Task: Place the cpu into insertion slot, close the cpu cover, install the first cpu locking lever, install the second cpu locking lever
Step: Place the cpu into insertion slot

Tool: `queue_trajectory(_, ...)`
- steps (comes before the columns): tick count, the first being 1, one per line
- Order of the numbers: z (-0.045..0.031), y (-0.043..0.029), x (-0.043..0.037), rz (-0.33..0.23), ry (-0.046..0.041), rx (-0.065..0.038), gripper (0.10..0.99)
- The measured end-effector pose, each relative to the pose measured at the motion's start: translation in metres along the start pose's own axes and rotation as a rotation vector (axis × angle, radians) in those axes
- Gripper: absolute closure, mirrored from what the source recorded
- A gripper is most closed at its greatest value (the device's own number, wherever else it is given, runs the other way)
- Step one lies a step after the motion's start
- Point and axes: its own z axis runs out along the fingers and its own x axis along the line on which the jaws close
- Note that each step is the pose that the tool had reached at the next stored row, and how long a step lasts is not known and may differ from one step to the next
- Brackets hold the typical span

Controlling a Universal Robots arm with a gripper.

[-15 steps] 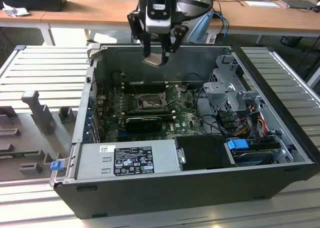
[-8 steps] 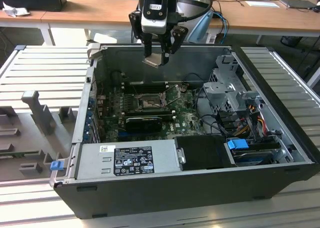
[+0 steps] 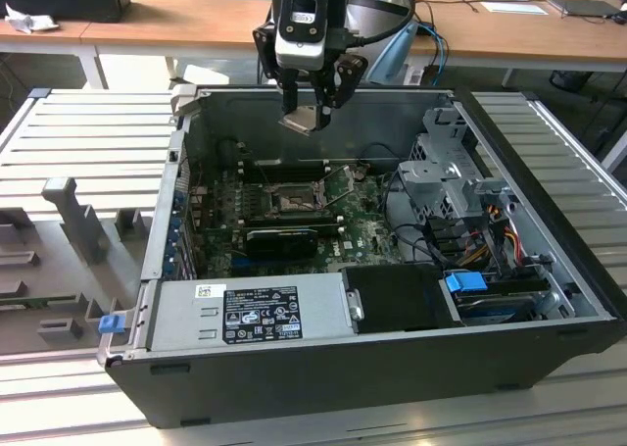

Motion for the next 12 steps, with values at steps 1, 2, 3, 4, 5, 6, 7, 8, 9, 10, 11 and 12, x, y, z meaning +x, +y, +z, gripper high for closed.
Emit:
queue_trajectory(1,0.0001,0.0000,0.0000,0.002,-0.0002,0.000,0.561)
queue_trajectory(2,0.0002,0.0000,0.0000,0.007,-0.0005,0.000,0.561)
queue_trajectory(3,0.0003,0.0000,0.0000,0.014,-0.0011,0.000,0.561)
queue_trajectory(4,0.0004,0.0000,0.0000,0.023,-0.0020,-0.001,0.561)
queue_trajectory(5,0.0005,0.0000,0.0000,0.030,-0.0025,-0.001,0.561)
queue_trajectory(6,0.0006,0.0000,0.0000,0.037,-0.0031,-0.001,0.561)
queue_trajectory(7,0.0007,0.0000,0.0000,0.044,-0.0037,-0.001,0.561)
queue_trajectory(8,0.0007,-0.0001,0.0000,0.050,-0.0042,-0.001,0.561)
queue_trajectory(9,0.0008,0.0000,0.0000,0.064,-0.0053,-0.001,0.561)
queue_trajectory(10,0.0009,-0.0001,0.0000,0.069,-0.0058,-0.002,0.561)
queue_trajectory(11,0.0009,-0.0001,0.0000,0.074,-0.0061,-0.002,0.561)
queue_trajectory(12,0.0010,-0.0001,0.0000,0.076,-0.0064,-0.002,0.561)
